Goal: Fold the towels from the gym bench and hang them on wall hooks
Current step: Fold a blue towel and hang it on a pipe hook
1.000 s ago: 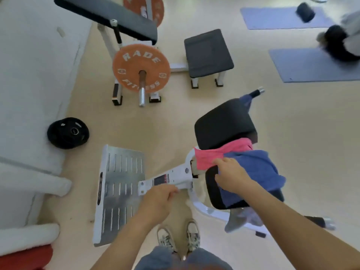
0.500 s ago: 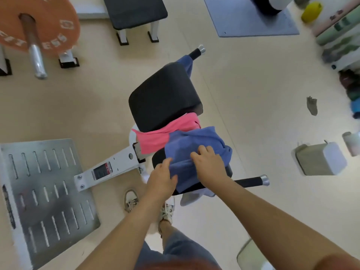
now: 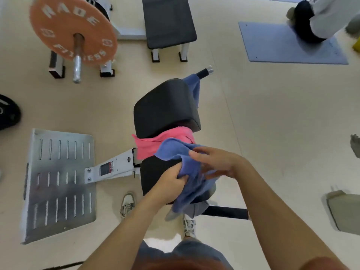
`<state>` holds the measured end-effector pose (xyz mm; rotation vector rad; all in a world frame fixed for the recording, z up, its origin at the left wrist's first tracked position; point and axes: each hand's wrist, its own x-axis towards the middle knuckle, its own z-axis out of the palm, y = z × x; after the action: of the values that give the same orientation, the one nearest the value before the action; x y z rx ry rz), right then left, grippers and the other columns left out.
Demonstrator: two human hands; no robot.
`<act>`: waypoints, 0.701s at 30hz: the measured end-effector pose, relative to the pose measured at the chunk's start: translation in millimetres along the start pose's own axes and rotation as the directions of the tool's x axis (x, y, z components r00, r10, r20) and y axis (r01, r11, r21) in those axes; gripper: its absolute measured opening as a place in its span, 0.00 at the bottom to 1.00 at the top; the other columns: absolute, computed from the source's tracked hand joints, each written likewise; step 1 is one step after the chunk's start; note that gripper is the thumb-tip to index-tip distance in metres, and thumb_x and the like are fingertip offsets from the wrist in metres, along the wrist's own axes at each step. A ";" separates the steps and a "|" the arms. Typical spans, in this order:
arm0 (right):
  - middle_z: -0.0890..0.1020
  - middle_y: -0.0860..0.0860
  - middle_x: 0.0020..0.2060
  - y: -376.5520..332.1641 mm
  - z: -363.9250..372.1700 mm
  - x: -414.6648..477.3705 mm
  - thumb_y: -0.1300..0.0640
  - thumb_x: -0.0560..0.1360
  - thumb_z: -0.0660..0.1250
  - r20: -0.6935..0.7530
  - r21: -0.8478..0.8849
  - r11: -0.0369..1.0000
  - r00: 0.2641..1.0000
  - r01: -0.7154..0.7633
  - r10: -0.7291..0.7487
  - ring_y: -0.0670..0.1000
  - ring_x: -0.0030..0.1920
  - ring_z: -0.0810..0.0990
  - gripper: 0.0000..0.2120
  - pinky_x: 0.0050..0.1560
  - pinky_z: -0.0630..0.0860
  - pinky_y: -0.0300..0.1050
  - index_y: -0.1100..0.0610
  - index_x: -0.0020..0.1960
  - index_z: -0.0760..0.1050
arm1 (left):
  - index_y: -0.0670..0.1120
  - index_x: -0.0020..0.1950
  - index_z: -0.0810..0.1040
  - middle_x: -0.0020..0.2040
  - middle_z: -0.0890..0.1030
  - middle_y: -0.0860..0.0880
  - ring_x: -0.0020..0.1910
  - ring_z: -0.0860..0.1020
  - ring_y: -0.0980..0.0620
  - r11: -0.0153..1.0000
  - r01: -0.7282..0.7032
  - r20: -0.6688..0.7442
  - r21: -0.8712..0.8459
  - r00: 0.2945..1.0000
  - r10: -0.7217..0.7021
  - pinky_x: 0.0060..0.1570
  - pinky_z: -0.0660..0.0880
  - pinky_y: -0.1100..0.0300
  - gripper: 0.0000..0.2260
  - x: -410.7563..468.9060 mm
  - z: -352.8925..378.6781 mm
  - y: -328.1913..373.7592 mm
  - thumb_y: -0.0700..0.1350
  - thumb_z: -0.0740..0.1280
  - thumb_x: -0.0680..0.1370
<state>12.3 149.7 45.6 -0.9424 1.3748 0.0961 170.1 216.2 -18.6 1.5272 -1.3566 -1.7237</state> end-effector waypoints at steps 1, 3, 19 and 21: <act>0.78 0.52 0.58 1.3 -9.9 -6.8 0.35 0.74 0.63 0.014 -0.004 1.000 1.000 0.005 -0.005 0.52 0.51 0.81 0.29 0.50 0.81 0.48 0.51 0.69 0.68 | 0.47 0.41 0.75 0.34 0.76 0.50 0.33 0.71 0.59 0.999 -0.012 0.028 0.034 1.000 0.011 0.36 0.70 0.66 0.10 -4.9 13.5 10.5 0.34 0.61 0.76; 0.78 0.52 0.53 7.0 -20.5 -16.4 0.35 0.74 0.63 0.016 -0.233 0.972 0.999 0.045 -0.042 0.52 0.49 0.79 0.28 0.48 0.78 0.46 0.54 0.64 0.70 | 0.44 0.40 0.75 0.32 0.77 0.52 0.30 0.73 0.59 0.993 -0.019 0.061 0.121 0.998 0.012 0.35 0.71 0.62 0.07 -13.9 46.7 30.3 0.37 0.61 0.76; 0.82 0.52 0.27 -75.8 -18.8 -82.2 0.58 0.81 0.59 -0.152 0.740 0.548 0.891 0.390 -0.428 0.48 0.26 0.81 0.09 0.25 0.75 0.37 0.63 0.53 0.74 | 0.44 0.46 0.78 0.43 0.83 0.46 0.44 0.82 0.49 0.765 -0.373 -0.630 -0.525 0.775 -0.054 0.41 0.79 0.57 0.03 -110.4 9.0 143.0 0.37 0.67 0.75; 0.83 0.55 0.30 -111.6 9.9 -90.3 0.56 0.82 0.58 -0.062 0.698 0.606 0.875 0.381 -0.480 0.50 0.28 0.83 0.14 0.25 0.75 0.37 0.64 0.60 0.73 | 0.44 0.49 0.76 0.43 0.82 0.47 0.42 0.82 0.51 0.744 -0.461 -0.744 -0.483 0.664 -0.072 0.39 0.78 0.59 0.03 -132.3 -21.3 148.6 0.40 0.64 0.77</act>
<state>60.7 124.6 178.8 -0.5731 0.8910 -0.6922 187.9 259.4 175.9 1.3217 -0.4045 -1.0286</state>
